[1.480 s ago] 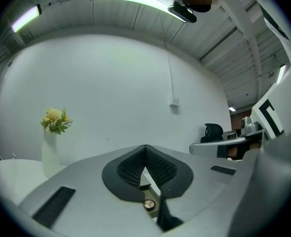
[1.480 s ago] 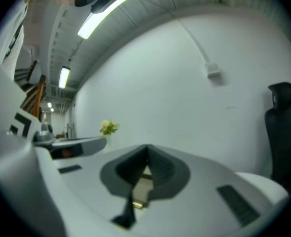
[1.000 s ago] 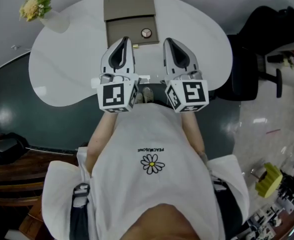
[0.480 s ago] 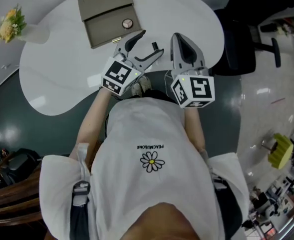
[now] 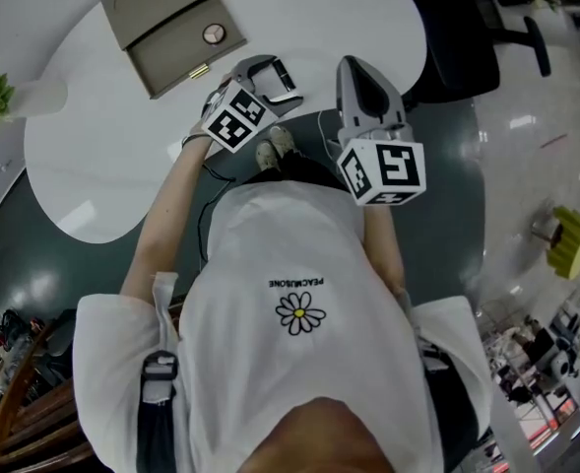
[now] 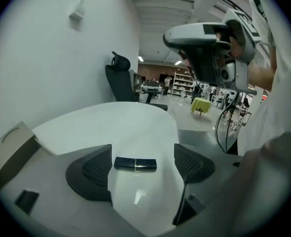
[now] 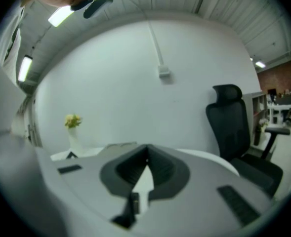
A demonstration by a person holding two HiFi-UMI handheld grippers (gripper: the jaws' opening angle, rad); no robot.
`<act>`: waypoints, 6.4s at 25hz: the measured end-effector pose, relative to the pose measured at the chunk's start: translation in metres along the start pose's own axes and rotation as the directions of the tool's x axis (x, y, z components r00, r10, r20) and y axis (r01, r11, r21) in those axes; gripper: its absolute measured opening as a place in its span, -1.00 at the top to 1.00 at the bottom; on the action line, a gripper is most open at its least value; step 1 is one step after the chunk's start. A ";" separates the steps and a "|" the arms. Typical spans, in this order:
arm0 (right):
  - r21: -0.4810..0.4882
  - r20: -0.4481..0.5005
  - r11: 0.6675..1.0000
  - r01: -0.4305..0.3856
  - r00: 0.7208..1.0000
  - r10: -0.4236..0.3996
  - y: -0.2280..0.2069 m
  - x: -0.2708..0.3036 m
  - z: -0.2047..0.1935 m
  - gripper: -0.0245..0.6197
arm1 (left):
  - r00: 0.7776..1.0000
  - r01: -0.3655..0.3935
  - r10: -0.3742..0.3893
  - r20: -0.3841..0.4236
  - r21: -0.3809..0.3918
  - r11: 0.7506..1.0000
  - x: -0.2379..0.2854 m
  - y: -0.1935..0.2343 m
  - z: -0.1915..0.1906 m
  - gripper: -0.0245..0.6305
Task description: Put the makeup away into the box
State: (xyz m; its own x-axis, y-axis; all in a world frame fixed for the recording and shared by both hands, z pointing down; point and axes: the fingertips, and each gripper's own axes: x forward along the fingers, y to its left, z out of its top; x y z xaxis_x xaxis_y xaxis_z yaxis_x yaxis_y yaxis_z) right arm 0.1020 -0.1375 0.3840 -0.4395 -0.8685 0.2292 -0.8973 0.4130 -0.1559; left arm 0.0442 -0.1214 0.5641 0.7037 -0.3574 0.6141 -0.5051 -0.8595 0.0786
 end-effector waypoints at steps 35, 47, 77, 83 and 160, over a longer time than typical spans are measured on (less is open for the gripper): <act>0.029 -0.043 1.000 0.006 0.999 -0.005 -0.012 -0.012 -0.018 0.83 | 0.972 0.051 -0.043 -0.230 0.026 0.998 0.037 0.011 -0.035 -0.16; 0.020 -0.043 1.000 -0.012 0.999 0.012 -0.010 -0.010 -0.018 0.83 | 0.972 0.035 -0.036 -0.233 -0.007 0.999 0.035 0.014 -0.034 -0.11; -0.122 0.115 0.943 -0.309 0.939 0.323 0.084 0.025 0.071 0.83 | 0.517 -0.683 0.758 0.398 -0.340 0.646 -0.248 0.059 0.142 -0.10; -0.146 0.097 0.905 -0.399 0.905 0.414 0.126 0.030 0.066 0.83 | 0.344 -0.739 0.858 0.382 -0.453 0.498 -0.304 0.033 0.112 -0.10; -0.068 -0.030 0.932 -0.357 0.934 0.356 0.097 0.060 0.017 0.83 | 0.796 -0.604 0.473 -0.377 -0.459 0.651 -0.124 0.188 -0.082 -0.10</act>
State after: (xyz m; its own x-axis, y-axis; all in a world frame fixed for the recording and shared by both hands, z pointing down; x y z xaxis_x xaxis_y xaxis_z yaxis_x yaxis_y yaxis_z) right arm -0.0109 -0.1542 0.3663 -0.7310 -0.6561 0.1877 -0.6818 0.7135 -0.1614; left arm -0.1787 -0.2091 0.5670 0.1332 -0.5529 0.8226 -0.9835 -0.1760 0.0410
